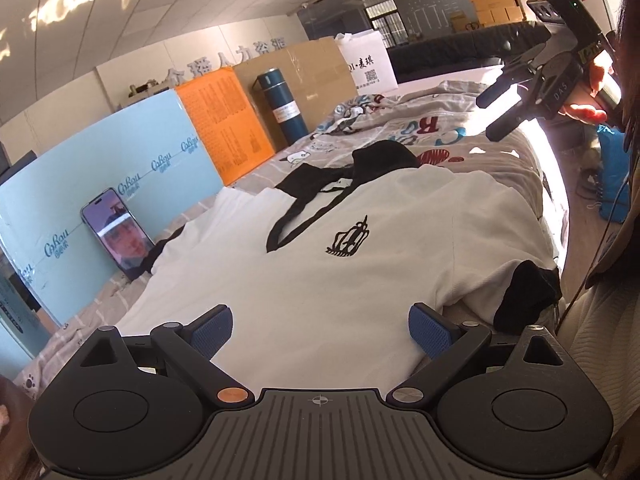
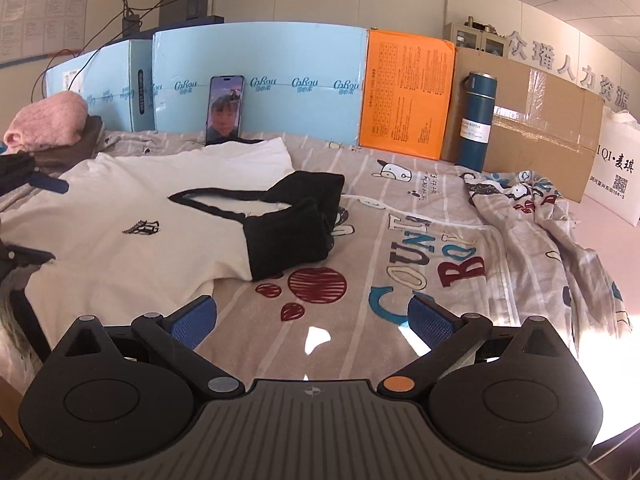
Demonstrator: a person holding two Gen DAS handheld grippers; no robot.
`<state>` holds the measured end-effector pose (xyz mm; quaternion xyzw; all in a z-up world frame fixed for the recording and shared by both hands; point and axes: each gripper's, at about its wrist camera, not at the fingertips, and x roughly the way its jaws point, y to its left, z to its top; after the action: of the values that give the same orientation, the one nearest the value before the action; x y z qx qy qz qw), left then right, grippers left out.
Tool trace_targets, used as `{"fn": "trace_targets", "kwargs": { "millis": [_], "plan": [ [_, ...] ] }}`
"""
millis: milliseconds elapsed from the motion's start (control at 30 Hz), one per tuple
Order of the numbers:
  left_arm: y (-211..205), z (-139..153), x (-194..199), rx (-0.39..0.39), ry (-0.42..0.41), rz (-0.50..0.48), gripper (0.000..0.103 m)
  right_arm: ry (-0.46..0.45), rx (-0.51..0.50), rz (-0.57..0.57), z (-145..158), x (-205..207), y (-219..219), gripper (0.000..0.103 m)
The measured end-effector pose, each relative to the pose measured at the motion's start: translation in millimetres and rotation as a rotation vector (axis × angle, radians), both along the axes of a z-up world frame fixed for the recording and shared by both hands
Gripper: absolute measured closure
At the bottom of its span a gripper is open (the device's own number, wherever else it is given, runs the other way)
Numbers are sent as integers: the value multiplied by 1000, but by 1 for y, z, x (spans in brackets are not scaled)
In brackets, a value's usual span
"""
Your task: Fold clothes
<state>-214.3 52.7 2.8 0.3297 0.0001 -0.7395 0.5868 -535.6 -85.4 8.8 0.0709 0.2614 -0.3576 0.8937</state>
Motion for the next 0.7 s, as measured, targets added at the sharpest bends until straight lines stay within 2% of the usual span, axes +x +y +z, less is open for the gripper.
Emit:
{"fn": "trace_targets", "kwargs": {
  "millis": [400,533,700],
  "plan": [
    [4,-8,-6,37,-6,-62,6,133,-58,219,-27,35,27,0],
    [-4,-11,-9,39,48,-109,6,115,-48,309,-28,46,29,0],
    [-11,-15,-7,59,167,-136,6,87,-31,379,-27,55,29,0]
  ]
}}
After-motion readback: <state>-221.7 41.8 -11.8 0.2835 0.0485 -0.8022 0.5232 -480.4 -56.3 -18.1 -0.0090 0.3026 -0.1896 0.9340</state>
